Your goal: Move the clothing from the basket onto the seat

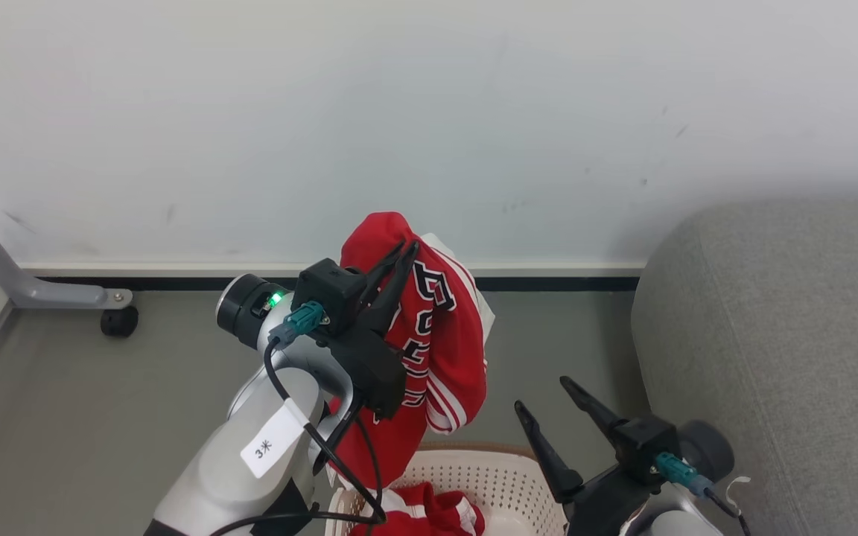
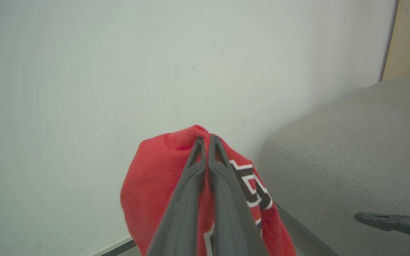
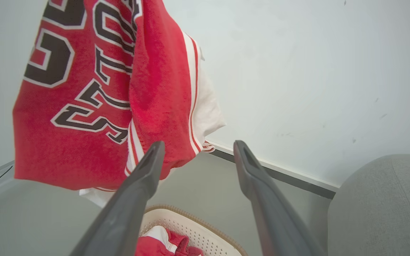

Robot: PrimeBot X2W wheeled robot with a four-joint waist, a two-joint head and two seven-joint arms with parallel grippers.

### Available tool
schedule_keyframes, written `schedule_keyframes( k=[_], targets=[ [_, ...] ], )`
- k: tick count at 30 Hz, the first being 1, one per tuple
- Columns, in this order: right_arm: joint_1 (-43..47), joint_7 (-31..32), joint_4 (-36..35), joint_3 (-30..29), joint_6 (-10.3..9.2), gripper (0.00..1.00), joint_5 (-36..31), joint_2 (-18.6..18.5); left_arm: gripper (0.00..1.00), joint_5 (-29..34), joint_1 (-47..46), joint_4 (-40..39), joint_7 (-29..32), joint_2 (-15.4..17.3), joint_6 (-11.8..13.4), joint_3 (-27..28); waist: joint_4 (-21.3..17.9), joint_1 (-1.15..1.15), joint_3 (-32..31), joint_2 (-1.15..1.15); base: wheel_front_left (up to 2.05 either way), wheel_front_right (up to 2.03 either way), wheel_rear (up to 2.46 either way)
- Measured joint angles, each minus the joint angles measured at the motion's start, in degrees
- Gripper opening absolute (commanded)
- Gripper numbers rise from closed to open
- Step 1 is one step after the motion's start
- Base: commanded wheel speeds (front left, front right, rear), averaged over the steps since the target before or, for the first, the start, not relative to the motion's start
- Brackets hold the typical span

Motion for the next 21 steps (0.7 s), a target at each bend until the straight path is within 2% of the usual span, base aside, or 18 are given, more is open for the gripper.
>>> schedule_keyframes(
  k=[13, 21],
  targets=[
    [-2.0, 0.0, 6.1, 8.2, 0.15, 1.00, 0.6, 0.6, 0.00, -4.0, 0.0, -3.9, 2.8, 0.0, 1.9, -5.2, 2.2, 0.00, -6.3, 0.01, 0.00, 0.00, 0.00],
    [-5.9, 0.1, 7.2, 15.3, 0.02, 1.00, 6.0, 0.6, 0.00, -7.0, 0.0, -7.9, 3.9, 0.1, 3.5, -9.3, 4.3, 0.01, -6.9, 0.01, 0.00, 0.00, 0.00]
  ],
)
